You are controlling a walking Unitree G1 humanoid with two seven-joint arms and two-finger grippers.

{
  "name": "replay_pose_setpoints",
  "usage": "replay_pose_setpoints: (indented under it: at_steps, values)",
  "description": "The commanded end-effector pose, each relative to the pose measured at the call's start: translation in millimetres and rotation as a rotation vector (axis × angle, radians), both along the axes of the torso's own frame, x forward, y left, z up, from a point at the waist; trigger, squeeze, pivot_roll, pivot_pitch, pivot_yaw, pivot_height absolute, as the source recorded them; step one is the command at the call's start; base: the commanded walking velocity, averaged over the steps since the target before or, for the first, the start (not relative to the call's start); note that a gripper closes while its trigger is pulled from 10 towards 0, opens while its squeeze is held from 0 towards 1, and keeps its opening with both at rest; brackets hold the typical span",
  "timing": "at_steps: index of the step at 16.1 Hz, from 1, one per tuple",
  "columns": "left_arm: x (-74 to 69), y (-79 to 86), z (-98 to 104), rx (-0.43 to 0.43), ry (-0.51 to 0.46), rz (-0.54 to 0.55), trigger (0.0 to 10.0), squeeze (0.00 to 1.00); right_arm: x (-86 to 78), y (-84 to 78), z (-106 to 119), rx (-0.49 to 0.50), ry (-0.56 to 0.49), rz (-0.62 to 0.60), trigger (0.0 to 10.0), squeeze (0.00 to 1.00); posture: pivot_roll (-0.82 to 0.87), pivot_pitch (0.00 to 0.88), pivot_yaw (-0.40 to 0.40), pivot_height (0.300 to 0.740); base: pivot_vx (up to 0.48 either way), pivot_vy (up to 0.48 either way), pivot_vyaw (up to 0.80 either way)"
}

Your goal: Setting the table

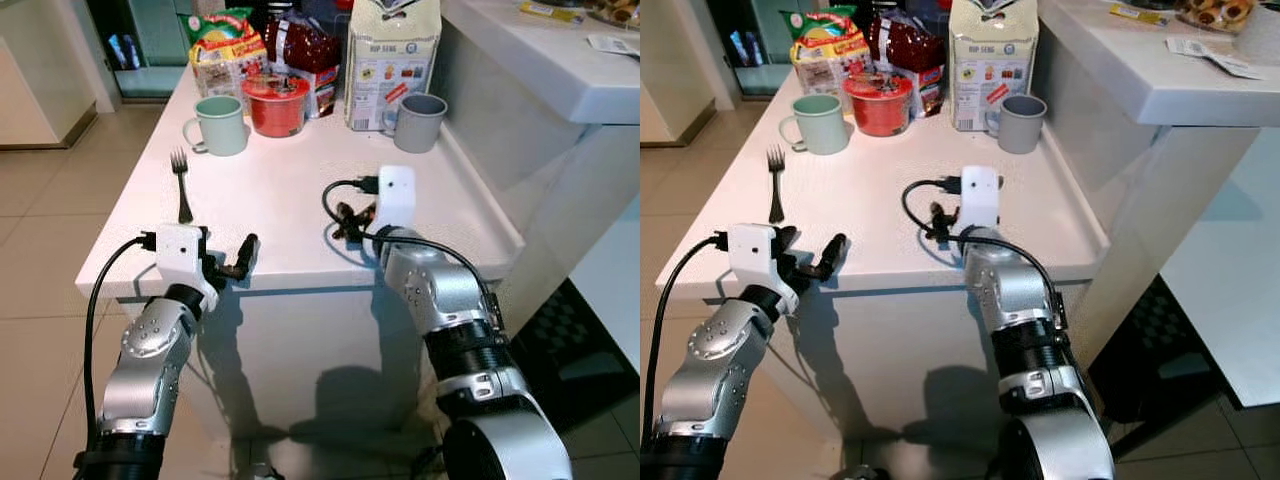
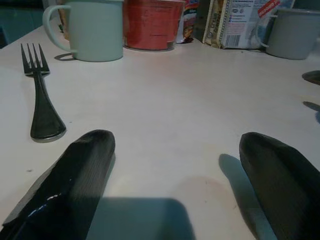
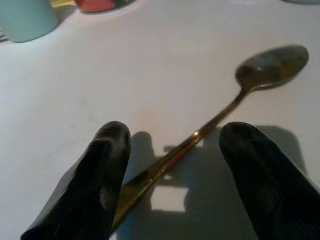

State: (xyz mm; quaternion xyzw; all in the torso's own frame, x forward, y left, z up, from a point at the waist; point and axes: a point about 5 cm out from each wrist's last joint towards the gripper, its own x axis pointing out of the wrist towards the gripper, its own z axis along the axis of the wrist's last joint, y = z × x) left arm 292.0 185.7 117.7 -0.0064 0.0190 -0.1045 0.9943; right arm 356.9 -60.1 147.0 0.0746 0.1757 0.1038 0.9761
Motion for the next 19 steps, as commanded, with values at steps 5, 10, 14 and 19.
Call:
replay_pose_setpoints:
  at_steps: [5, 10, 14, 19]
  values:
    - [-0.1, 3.1, 6, 0.03, -0.009, 0.0, 10.0, 0.0, 5.7, 10.1, 13, 0.06, -0.008, 0.004, 10.0, 0.0, 0.17, 0.0, 0.024, 0.74, 0.0, 0.0, 0.0]
    - [-0.8, 3.5, 7, 0.031, -0.007, 0.001, 10.0, 0.0, 5.0, 13.2, 16, 0.013, -0.058, 0.027, 10.0, 0.0, 0.17, 0.0, 0.022, 0.74, 0.0, 0.0, 0.0]
    - [-0.8, 3.5, 7, 0.033, -0.006, -0.001, 10.0, 0.0, 3.9, 14.1, 24, -0.073, -0.144, 0.053, 10.0, 0.0, 0.17, 0.0, 0.025, 0.74, 0.0, 0.0, 0.0]
    - [-0.5, 3.8, 8, 0.042, -0.005, -0.01, 10.0, 0.0, -0.9, 15.3, 24, -0.25, -0.25, 0.099, 10.0, 0.0, 0.17, 0.0, 0.027, 0.74, 0.0, 0.0, 0.0]
